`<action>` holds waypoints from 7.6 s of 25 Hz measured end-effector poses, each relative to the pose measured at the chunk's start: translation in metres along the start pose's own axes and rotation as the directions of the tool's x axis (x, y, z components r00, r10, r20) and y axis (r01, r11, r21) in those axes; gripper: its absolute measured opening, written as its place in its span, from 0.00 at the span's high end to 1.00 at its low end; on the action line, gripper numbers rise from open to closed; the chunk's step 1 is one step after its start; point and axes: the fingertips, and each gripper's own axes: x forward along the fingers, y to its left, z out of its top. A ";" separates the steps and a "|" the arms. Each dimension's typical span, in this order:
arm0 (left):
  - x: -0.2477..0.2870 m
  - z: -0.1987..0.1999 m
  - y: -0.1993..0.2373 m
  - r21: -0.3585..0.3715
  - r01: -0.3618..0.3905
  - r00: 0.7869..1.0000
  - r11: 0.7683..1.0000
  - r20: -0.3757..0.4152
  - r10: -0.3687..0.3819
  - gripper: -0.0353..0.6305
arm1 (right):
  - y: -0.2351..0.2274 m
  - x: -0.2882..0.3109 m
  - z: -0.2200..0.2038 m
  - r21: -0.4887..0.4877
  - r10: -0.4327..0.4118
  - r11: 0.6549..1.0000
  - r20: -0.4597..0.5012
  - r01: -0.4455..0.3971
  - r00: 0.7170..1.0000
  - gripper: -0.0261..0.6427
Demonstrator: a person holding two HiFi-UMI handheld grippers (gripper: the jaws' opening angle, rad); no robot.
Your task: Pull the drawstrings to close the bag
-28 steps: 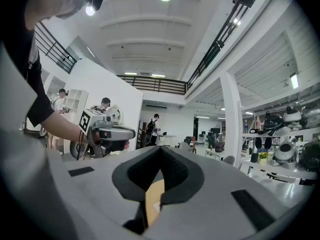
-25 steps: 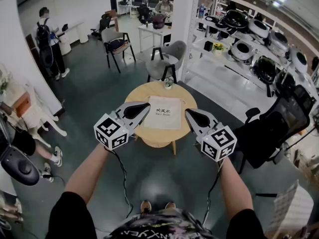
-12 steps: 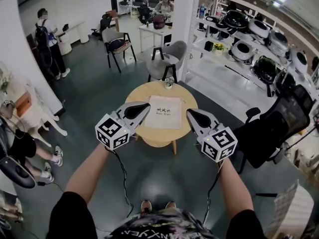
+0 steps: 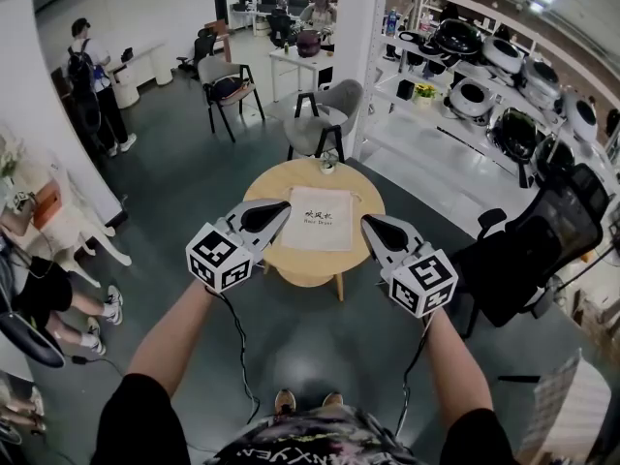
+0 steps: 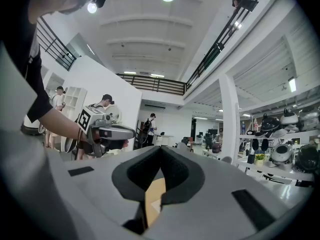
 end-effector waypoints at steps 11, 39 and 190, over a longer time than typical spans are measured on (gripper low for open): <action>0.004 -0.004 -0.006 -0.001 0.039 0.999 0.999 -0.009 -0.039 0.87 | 0.000 0.000 -0.003 -0.005 0.012 1.000 -0.005 -0.012 1.000 0.92; 0.004 -0.015 -0.020 -0.010 0.145 0.989 0.989 -0.027 -0.145 0.54 | 0.012 0.001 -0.014 -0.023 0.080 0.997 -0.025 -0.080 0.997 0.62; 0.300 -0.244 0.359 -0.144 0.115 0.977 0.983 -0.163 -0.138 0.06 | -0.329 0.365 -0.164 0.057 -0.029 0.997 -0.225 0.043 0.974 0.09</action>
